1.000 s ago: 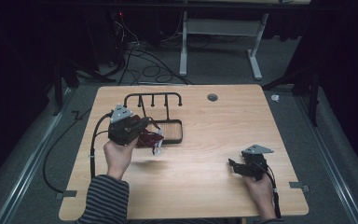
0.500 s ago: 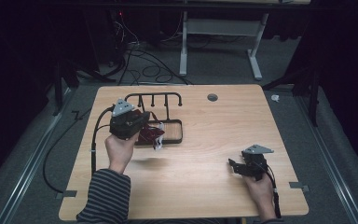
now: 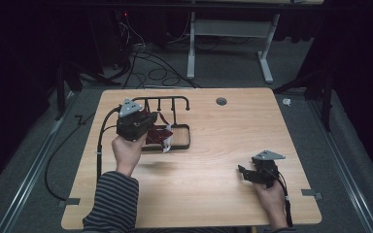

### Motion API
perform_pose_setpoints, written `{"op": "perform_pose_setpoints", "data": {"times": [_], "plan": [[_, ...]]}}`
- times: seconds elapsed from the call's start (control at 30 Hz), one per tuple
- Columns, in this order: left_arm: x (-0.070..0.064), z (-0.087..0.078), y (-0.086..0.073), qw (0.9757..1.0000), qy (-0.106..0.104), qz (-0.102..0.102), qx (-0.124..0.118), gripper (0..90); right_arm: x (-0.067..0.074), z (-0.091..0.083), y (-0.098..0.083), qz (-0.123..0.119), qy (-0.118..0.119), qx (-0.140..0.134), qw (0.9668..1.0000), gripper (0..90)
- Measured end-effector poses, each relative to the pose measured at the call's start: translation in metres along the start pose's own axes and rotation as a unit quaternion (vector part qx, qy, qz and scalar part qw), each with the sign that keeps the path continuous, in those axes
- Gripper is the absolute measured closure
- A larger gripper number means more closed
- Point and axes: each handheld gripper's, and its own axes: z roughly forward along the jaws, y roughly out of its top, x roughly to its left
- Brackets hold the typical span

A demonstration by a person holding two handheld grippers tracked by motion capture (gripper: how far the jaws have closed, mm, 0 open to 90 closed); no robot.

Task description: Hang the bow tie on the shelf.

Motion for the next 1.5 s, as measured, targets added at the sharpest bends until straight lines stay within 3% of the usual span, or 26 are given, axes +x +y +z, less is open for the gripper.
{"op": "perform_pose_setpoints", "data": {"times": [1.5], "plan": [[0.014,0.031,0.019,0.9992,0.039,-0.006,0.011,89.3,0.000,0.000,0.000,0.003,0.002,0.000,1.0000,33.3]]}}
